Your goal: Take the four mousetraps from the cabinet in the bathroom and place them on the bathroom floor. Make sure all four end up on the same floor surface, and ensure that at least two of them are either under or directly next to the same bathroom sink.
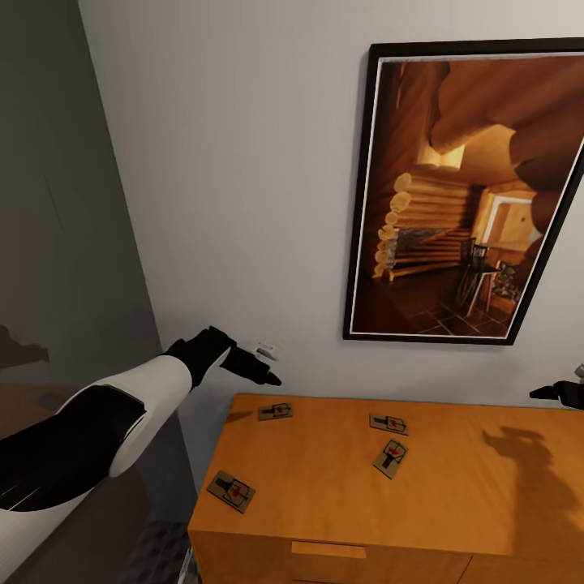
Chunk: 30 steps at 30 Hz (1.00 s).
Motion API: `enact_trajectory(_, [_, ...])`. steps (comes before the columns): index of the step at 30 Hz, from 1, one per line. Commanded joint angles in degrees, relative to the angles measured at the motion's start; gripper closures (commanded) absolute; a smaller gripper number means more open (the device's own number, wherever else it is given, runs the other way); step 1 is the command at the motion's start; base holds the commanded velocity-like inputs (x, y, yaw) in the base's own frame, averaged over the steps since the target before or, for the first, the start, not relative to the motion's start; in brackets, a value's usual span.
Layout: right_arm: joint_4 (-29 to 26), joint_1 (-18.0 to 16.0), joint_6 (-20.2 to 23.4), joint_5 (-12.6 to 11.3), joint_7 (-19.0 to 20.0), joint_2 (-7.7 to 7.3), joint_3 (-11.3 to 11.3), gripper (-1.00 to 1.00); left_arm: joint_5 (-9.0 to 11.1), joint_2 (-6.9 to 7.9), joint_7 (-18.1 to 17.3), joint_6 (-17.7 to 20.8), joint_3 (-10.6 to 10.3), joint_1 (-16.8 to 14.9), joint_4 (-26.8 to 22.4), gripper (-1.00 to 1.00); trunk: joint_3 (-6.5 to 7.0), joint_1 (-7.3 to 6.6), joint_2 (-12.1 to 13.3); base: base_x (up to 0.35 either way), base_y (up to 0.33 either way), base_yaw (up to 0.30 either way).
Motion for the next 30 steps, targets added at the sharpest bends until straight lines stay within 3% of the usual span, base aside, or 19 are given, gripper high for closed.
enact_trajectory(1, [-0.06,-0.05,0.15,0.56,0.40,-0.01,-0.13,-1.00,-0.33,-0.01,-0.19,0.36,0.22,-0.05,-0.08,-1.00,-0.29,0.24,-0.50,0.000,0.000,0.000])
enact_trajectory(30, [-0.06,-0.05,0.15,0.53,0.40,-0.01,-0.14,-1.00,-0.32,0.06,-0.16,0.39,0.23,-0.04,-0.17,-1.00,-5.50,6.61,-12.13,0.000,0.000,0.000])
